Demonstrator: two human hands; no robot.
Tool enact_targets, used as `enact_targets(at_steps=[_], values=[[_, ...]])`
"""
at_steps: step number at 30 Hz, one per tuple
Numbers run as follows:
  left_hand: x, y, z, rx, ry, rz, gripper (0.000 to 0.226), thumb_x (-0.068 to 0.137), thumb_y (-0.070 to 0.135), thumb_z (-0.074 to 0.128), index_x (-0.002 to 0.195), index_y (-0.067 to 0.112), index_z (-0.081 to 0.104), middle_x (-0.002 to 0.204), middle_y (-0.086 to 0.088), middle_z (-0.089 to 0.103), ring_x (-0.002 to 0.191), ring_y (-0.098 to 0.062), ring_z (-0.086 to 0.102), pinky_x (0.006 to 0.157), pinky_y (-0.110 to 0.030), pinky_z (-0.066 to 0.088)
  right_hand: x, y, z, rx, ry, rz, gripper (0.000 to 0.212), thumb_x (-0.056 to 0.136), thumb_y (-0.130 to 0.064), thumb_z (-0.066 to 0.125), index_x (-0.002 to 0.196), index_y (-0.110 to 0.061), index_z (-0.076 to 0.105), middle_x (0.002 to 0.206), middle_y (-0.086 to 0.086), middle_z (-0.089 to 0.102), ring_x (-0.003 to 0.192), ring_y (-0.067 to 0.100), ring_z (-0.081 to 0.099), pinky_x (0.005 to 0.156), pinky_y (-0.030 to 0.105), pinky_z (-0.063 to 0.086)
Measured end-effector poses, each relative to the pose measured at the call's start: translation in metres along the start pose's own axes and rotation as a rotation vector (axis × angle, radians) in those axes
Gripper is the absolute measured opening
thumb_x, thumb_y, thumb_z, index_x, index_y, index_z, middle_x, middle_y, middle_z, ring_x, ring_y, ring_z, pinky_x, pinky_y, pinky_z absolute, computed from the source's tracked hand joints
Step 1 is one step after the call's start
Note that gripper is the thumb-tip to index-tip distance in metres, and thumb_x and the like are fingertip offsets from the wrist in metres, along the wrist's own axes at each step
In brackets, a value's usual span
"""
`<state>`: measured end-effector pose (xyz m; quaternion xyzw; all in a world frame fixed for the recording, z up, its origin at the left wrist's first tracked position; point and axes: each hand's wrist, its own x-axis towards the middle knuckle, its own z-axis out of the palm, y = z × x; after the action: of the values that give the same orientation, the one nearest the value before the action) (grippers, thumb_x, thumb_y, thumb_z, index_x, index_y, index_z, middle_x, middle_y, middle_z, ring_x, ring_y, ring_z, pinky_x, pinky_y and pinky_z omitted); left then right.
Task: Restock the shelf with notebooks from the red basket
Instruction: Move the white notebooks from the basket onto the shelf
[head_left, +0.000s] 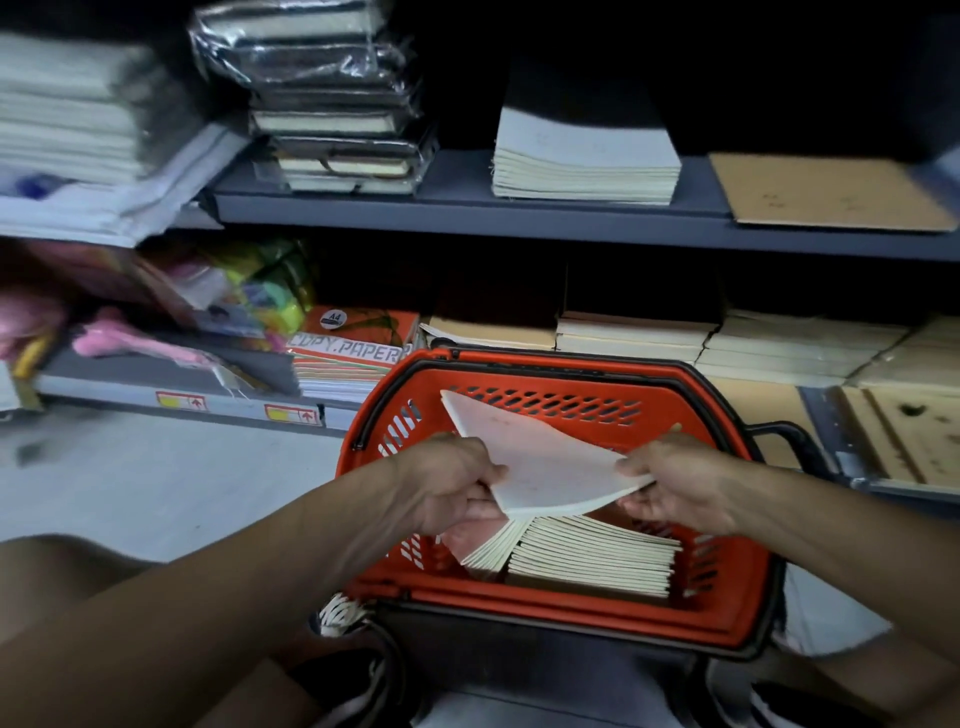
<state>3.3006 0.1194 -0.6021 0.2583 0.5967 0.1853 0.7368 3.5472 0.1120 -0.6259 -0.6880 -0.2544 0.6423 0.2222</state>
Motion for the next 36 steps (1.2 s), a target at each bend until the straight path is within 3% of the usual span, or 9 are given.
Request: enact_targets(at_steps=[4, 7, 13, 16, 20, 25, 31, 36], values=[[-0.017, -0.003, 0.002, -0.016, 0.001, 0.037, 0.030, 0.098, -0.011, 0.055, 0.127, -0.004, 0.058, 0.113, -0.021, 0.074, 0.095, -0.030, 0.074, 0.070, -0.037, 0.065, -0.021, 0.004, -0.002, 0.037, 0.055, -0.120, 0.015, 0.107, -0.003, 0.051, 0.110, 0.007, 0.062, 0.092, 0.021, 0.067, 0.065, 0.025, 0.063, 0.047, 0.026, 0.053], [-0.035, -0.003, 0.001, -0.013, -0.004, 0.064, 0.031, 0.098, -0.010, 0.055, 0.128, -0.002, 0.059, 0.119, -0.019, 0.073, 0.104, -0.031, 0.073, 0.077, -0.037, 0.064, -0.041, 0.004, -0.001, 0.009, 0.065, -0.225, 0.022, 0.109, -0.003, 0.048, 0.113, 0.012, 0.063, 0.083, 0.022, 0.065, 0.058, 0.023, 0.060, 0.046, 0.027, 0.051], [-0.072, -0.012, -0.001, -0.046, -0.016, 0.137, 0.032, 0.097, -0.013, 0.052, 0.123, 0.001, 0.064, 0.117, -0.016, 0.075, 0.106, -0.031, 0.073, 0.072, -0.038, 0.065, -0.082, 0.008, 0.006, -0.055, 0.049, -0.409, 0.022, 0.111, -0.010, 0.046, 0.114, 0.000, 0.066, 0.094, 0.030, 0.073, 0.067, 0.028, 0.062, 0.061, 0.038, 0.049], [-0.089, -0.014, -0.001, -0.030, -0.032, 0.230, 0.034, 0.097, -0.013, 0.055, 0.125, 0.002, 0.065, 0.116, -0.013, 0.076, 0.110, -0.031, 0.072, 0.086, -0.043, 0.063, -0.097, 0.008, 0.009, -0.030, 0.088, -0.514, 0.018, 0.111, -0.012, 0.047, 0.116, -0.006, 0.063, 0.101, 0.022, 0.075, 0.073, 0.031, 0.067, 0.058, 0.036, 0.052], [-0.112, -0.004, 0.002, -0.014, -0.019, 0.382, 0.034, 0.097, -0.012, 0.056, 0.126, 0.003, 0.063, 0.115, -0.015, 0.076, 0.109, -0.035, 0.073, 0.086, -0.045, 0.062, -0.116, -0.001, 0.010, -0.011, 0.134, -0.644, 0.017, 0.110, -0.015, 0.049, 0.114, -0.012, 0.065, 0.098, 0.008, 0.079, 0.073, 0.031, 0.070, 0.063, 0.040, 0.054], [-0.141, 0.017, 0.011, -0.028, 0.006, 0.569, 0.038, 0.095, -0.016, 0.053, 0.128, 0.003, 0.059, 0.114, -0.020, 0.076, 0.106, -0.039, 0.073, 0.095, -0.053, 0.058, -0.141, -0.018, 0.009, 0.125, 0.139, -0.767, 0.014, 0.109, -0.013, 0.052, 0.116, -0.014, 0.064, 0.099, 0.008, 0.079, 0.066, 0.025, 0.067, 0.062, 0.040, 0.054], [-0.166, 0.047, 0.015, -0.006, -0.059, 0.738, 0.046, 0.095, -0.015, 0.054, 0.135, 0.008, 0.054, 0.119, -0.022, 0.073, 0.112, -0.040, 0.071, 0.093, -0.053, 0.058, -0.163, -0.042, 0.000, 0.284, 0.061, -0.823, 0.016, 0.102, -0.006, 0.056, 0.116, -0.009, 0.065, 0.104, 0.015, 0.076, 0.072, 0.024, 0.063, 0.056, 0.037, 0.049], [-0.168, 0.072, 0.021, -0.006, -0.092, 0.779, 0.045, 0.095, -0.015, 0.052, 0.135, 0.007, 0.055, 0.120, -0.021, 0.073, 0.109, -0.038, 0.072, 0.072, -0.039, 0.064, -0.170, -0.065, -0.006, 0.404, -0.019, -0.782, 0.014, 0.094, 0.009, 0.051, 0.093, 0.009, 0.065, 0.090, 0.022, 0.070, 0.062, 0.022, 0.057, 0.051, 0.031, 0.045]])
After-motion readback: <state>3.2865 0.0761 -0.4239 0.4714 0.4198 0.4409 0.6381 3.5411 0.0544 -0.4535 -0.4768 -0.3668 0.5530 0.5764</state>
